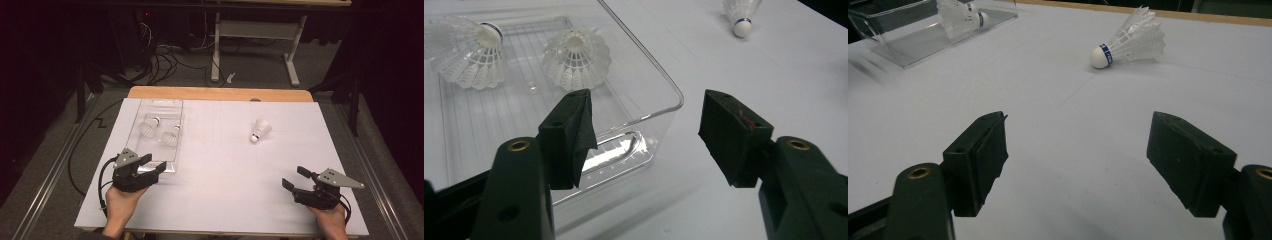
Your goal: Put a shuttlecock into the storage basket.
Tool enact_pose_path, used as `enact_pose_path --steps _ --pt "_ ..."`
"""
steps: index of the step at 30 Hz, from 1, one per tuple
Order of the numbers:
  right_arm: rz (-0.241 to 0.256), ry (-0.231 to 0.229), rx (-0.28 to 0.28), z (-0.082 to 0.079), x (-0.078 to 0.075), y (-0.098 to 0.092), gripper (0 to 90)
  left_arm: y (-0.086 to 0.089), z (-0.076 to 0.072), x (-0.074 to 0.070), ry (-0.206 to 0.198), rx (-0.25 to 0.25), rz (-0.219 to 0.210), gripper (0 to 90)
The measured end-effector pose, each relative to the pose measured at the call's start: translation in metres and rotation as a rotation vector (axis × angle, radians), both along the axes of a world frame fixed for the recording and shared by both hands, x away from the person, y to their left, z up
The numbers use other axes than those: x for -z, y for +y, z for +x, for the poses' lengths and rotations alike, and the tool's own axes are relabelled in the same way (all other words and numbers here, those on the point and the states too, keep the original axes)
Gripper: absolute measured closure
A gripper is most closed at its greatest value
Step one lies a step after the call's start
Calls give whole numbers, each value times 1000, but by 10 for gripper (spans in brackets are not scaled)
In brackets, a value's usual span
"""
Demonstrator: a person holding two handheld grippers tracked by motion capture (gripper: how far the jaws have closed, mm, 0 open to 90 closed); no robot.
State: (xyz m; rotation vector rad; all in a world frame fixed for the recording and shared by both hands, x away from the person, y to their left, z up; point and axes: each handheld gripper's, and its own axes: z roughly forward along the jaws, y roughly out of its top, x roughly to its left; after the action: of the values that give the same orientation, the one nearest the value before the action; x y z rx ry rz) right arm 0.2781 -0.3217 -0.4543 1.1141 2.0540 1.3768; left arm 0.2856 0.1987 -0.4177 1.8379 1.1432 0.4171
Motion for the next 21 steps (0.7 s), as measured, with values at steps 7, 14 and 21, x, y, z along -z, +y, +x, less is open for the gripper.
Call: enact_pose_path --steps 7,14,21 --pt "0 -1 3 0 0 0 244 -1 -4 4 -18 10 -5 384" --pt "1 0 6 1 0 0 244 -4 -8 8 -28 30 -22 378" --pt "0 1 10 1 0 0 244 -6 -9 14 -24 47 -33 373"
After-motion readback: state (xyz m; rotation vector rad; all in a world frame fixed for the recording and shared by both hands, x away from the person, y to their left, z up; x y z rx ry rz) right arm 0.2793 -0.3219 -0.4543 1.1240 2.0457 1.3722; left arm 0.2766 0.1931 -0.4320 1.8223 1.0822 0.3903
